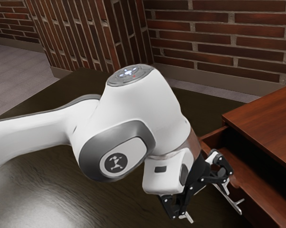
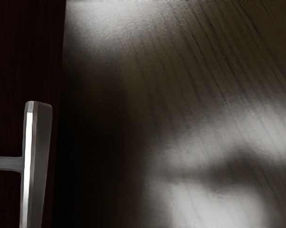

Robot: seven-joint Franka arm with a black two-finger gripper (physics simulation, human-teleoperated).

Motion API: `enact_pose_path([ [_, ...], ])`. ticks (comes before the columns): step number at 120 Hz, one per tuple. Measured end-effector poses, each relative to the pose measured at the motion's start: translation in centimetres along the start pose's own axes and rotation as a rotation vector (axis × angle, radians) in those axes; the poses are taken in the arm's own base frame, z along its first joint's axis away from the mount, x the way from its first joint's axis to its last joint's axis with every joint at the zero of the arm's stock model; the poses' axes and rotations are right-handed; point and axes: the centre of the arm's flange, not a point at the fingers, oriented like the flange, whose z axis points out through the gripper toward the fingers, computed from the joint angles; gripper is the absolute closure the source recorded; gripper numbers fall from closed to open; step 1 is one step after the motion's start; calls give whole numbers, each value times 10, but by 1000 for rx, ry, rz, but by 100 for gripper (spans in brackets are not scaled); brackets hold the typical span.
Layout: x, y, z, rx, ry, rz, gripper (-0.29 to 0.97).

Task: Pull the drawer handle with one arm to open the drawer

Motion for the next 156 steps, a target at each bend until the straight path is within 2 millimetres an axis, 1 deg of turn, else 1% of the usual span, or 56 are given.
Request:
enact_pose_path([
  [32, 3, 14, 1, -1, 0, 8, 0],
  [50, 3, 24, -7, 11, 2, 9, 4],
  [109, 8, 59, -14, 18, -2, 28, 0],
  [126, 10, 70, -21, 29, 0, 33, 3],
  [132, 11, 75, -30, 47, 2, 38, 3],
  [138, 14, 78, -50, 87, 6, 43, 3],
  [146, 17, 74, -90, 166, 12, 46, 2],
  [150, 15, 70, -109, 201, 15, 39, 2],
  [156, 5, 54, -148, 255, 22, 8, 1],
])
